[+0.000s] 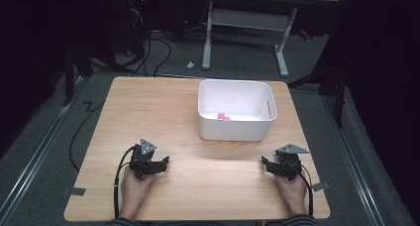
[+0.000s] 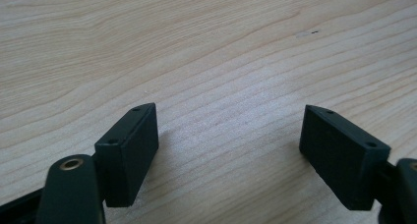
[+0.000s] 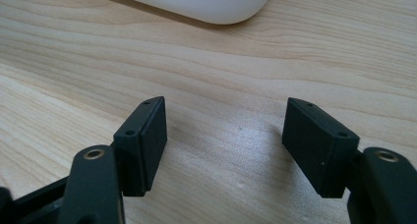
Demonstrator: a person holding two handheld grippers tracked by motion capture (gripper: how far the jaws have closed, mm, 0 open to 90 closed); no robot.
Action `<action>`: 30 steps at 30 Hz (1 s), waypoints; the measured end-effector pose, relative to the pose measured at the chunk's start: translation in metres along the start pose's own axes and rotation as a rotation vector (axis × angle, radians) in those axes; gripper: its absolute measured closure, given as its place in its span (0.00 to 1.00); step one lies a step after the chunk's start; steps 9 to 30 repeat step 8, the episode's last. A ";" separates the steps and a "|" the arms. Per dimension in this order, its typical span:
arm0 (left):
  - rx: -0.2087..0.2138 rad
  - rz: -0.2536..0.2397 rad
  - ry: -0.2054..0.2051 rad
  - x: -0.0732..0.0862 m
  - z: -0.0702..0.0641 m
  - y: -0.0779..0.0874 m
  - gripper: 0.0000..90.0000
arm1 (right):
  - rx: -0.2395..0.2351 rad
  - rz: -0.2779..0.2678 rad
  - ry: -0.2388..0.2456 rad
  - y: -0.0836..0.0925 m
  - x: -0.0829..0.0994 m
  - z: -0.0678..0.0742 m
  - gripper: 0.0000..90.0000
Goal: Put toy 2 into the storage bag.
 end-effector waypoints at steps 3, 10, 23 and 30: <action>0.001 0.000 0.000 0.000 0.000 0.000 0.25 | 0.003 0.002 -0.003 0.000 0.000 0.000 0.35; 0.000 0.000 0.000 0.000 0.000 0.000 0.25 | 0.003 0.004 -0.004 0.000 0.000 0.000 0.33; 0.000 0.000 0.000 0.000 0.000 0.000 0.25 | 0.003 0.004 -0.004 0.000 0.000 0.000 0.33; 0.000 0.000 0.000 0.000 0.000 0.000 0.25 | 0.003 0.004 -0.004 0.000 0.000 0.000 0.33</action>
Point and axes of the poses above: each handheld gripper's, and its own axes: y roughly backward along the jaws, x roughly out of its underside, z roughly to its left, the point moved 5 cm from there along -y, roughly forward along the jaws, and after that the axes turned 15 degrees about -y, right-handed, at the moved point
